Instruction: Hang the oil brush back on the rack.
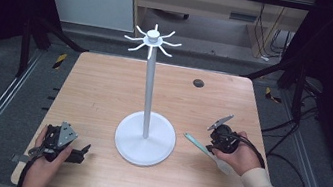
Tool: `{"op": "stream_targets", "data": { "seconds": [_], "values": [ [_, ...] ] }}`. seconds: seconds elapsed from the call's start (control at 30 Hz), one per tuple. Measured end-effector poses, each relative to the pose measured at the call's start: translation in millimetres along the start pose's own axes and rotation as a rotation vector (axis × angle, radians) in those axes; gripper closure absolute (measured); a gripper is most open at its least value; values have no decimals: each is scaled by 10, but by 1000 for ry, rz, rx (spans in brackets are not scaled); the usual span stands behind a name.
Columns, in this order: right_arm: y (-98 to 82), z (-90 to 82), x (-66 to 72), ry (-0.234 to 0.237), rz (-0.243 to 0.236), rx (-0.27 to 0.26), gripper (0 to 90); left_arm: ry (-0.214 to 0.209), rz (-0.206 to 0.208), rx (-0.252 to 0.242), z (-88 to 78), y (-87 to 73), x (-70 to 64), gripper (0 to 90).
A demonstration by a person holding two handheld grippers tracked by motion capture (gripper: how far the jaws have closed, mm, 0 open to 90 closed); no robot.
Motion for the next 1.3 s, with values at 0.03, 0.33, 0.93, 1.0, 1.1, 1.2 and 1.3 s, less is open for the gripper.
{"op": "stream_targets", "data": {
  "seconds": [0.03,0.33,0.93,1.0,1.1,1.2,1.3],
  "values": [
    [3,9,-3,0,-3,7,677,1,4,4,-4,-2,5,22],
    [38,80,25,14,-22,44,702,-2,7,3,-1,0,-12,23],
    [0,181,12,49,-39,133,758,-10,18,12,3,-2,-17,23],
    [4,198,16,54,-41,144,762,-11,17,11,5,-2,-19,23],
    [6,223,20,56,-34,164,772,-13,18,11,5,-2,-23,23],
    [9,242,14,57,-35,168,782,-13,18,11,5,-2,-23,23],
    [11,247,6,58,-37,172,786,-13,18,11,6,-3,-23,23]
  ]
}}
Point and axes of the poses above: each handheld gripper's, and its own axes: z roughly forward along the jaws, y roughly out of its top, x roughly to its left, the point moved 1 cm from there along z, roughly forward along the jaws, and after that the axes turned 5 degrees about y, right-handed, at the moved point
